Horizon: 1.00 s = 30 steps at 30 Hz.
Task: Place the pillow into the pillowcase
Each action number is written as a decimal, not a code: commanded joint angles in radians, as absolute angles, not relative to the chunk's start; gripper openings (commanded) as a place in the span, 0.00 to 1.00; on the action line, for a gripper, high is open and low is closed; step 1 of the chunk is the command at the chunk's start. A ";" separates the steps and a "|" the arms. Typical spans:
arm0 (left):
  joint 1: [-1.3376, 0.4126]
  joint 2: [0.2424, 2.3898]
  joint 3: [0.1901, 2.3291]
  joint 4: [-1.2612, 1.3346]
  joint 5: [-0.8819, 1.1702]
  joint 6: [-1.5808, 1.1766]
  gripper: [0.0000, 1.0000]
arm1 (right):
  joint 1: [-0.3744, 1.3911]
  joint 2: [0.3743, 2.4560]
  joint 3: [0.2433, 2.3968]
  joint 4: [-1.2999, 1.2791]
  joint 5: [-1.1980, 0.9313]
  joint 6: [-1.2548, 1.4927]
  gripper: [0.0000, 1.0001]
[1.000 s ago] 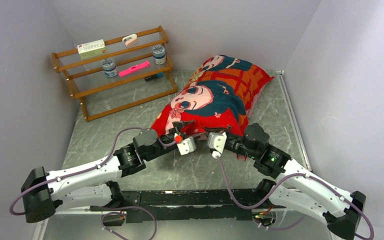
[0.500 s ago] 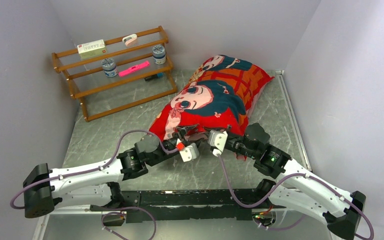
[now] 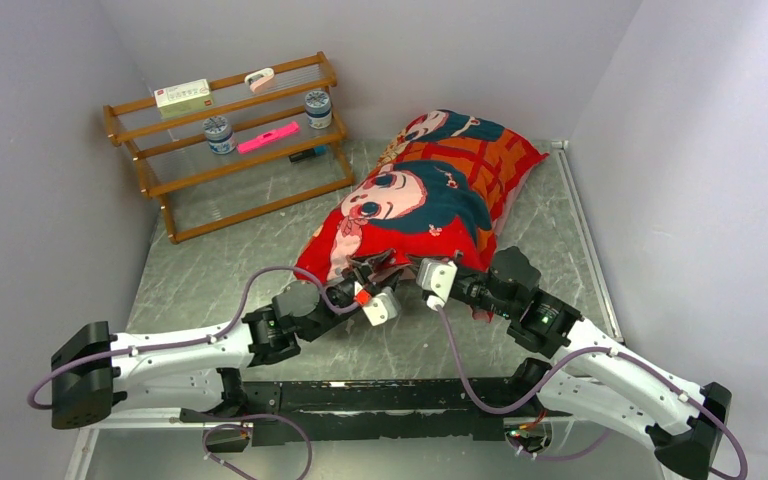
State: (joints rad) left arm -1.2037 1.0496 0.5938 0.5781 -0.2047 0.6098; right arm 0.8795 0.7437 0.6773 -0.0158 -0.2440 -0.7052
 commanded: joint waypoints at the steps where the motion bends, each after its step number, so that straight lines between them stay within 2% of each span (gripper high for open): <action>1: -1.207 1.066 0.604 0.664 -0.233 0.630 0.47 | 0.879 0.708 0.706 0.164 -0.262 -0.690 0.00; 7: -1.207 1.062 0.604 0.657 -0.224 0.636 0.40 | 0.879 0.703 0.703 0.169 -0.258 -0.691 0.00; 12: -1.207 1.069 0.611 0.650 -0.216 0.636 0.27 | 0.881 0.701 0.699 0.179 -0.260 -0.682 0.00; 21: -1.207 1.080 0.629 0.650 -0.201 0.657 0.22 | 0.879 0.690 0.689 0.185 -0.253 -0.677 0.00; 25: -1.207 1.084 0.647 0.640 -0.181 0.667 0.05 | 0.880 0.691 0.678 0.187 -0.256 -0.682 0.00; 30: -1.207 1.066 0.697 0.546 -0.061 0.673 0.05 | 0.879 0.693 0.684 0.174 -0.283 -0.716 0.00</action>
State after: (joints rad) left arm -1.2030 1.0805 0.6090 0.5823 -0.1833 0.6506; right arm 0.8757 0.7193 0.6552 0.0109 -0.2367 -0.6926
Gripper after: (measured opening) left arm 0.098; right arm 0.057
